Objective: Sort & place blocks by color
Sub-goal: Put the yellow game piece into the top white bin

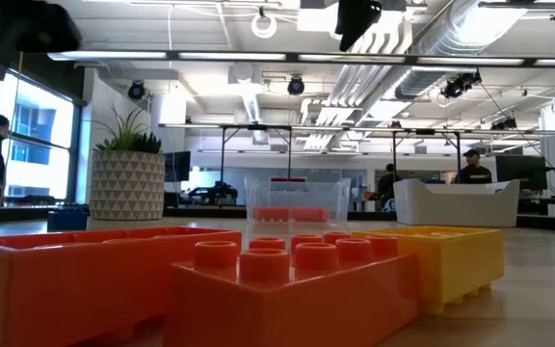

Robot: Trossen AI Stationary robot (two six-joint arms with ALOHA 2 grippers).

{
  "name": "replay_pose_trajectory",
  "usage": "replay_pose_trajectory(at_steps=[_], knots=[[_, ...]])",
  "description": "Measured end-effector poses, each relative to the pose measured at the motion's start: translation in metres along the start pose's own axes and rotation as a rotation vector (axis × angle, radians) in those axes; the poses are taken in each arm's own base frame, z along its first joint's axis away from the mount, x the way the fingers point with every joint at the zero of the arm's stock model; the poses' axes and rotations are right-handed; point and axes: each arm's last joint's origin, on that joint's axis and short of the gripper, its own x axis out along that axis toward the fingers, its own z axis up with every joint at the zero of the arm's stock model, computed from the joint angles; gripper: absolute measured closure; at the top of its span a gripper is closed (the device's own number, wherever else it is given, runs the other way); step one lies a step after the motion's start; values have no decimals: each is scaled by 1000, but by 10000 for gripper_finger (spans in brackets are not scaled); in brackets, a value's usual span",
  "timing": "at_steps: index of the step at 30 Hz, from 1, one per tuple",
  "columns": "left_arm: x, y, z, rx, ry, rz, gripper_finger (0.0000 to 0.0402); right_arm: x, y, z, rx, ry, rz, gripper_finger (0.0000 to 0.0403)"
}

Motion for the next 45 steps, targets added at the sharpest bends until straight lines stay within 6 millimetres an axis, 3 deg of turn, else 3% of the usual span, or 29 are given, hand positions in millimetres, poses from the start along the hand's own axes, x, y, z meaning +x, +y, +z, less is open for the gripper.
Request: replay_pose_trajectory(at_steps=[5, 11, 18, 22, 28, 34, 45], knots=[[-17, 20, 6, -5, -148, 121, 181, 4, 9, -7, -4, 53, -21, 130], [-35, 46, 14, -82, -343, 357, 183, 28, 21, -20, -14, 164, -30, 130], [-50, 70, 19, -118, -419, 473, 183, 57, 32, -41, 14, 322, -37, 130], [-54, 81, 25, -112, -446, 498, 183, 71, 43, -49, -17, 367, 50, 130], [-62, 95, 34, -146, -521, 517, 183, 88, 67, -56, -119, 333, 208, 130], [-67, 104, 38, -155, -560, 534, 183, 97, 93, -62, -257, 261, 260, 130], [-69, 108, 40, -176, -578, 538, 183, 93, 148, -70, -478, 79, 331, 130]])
